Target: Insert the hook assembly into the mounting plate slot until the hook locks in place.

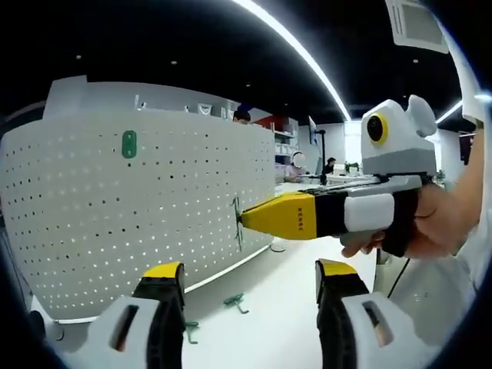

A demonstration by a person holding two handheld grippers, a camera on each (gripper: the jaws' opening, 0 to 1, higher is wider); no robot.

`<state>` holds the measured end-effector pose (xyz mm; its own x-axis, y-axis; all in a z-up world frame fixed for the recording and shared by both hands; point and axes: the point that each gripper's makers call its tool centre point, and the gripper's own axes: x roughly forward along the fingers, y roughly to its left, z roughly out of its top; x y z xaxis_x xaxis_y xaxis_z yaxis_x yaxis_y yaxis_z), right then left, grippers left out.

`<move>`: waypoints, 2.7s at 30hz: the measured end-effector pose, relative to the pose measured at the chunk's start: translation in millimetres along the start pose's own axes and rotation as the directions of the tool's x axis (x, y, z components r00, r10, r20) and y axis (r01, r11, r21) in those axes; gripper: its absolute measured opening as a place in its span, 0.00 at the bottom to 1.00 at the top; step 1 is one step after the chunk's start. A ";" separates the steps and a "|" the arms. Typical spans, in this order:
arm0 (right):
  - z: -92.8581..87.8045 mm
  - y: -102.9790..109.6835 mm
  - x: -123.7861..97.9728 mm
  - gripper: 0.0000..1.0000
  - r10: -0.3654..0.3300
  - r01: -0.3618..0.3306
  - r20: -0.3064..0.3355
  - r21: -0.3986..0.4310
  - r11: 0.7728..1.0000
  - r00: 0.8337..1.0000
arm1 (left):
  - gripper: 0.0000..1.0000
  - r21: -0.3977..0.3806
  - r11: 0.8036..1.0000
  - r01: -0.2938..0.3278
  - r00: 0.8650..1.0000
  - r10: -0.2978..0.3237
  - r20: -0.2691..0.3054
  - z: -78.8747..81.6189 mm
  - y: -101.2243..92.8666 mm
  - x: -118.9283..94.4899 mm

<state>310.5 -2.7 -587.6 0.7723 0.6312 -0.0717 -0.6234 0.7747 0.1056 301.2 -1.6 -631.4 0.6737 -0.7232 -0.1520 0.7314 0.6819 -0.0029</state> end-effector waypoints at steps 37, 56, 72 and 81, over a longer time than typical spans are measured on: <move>66.3 -66.1 52.2 0.01 -0.172 0.166 0.079 0.074 0.983 0.982 | 0.70 -0.044 0.993 -0.106 0.993 0.108 0.048 5.6 41.8 -26.3; 91.0 -90.0 77.3 0.01 -0.220 0.213 0.127 0.065 0.975 0.967 | 0.67 -0.029 0.987 -0.157 0.985 0.159 0.064 14.0 54.9 -41.6; 104.8 -101.3 101.6 0.01 -0.270 0.268 0.158 0.037 0.963 0.950 | 0.67 -0.039 0.983 -0.178 0.982 0.180 0.064 13.8 61.7 -48.1; 111.4 -105.9 112.9 0.01 -0.294 0.289 0.167 0.058 0.956 0.941 | 0.67 -0.008 0.982 -0.191 0.979 0.191 0.065 12.8 62.7 -51.4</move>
<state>477.4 -17.6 -496.4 0.9307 0.3597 0.0667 -0.3657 0.9205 0.1378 313.8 76.8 -611.1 0.8066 -0.5850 -0.0847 0.5883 0.8084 0.0185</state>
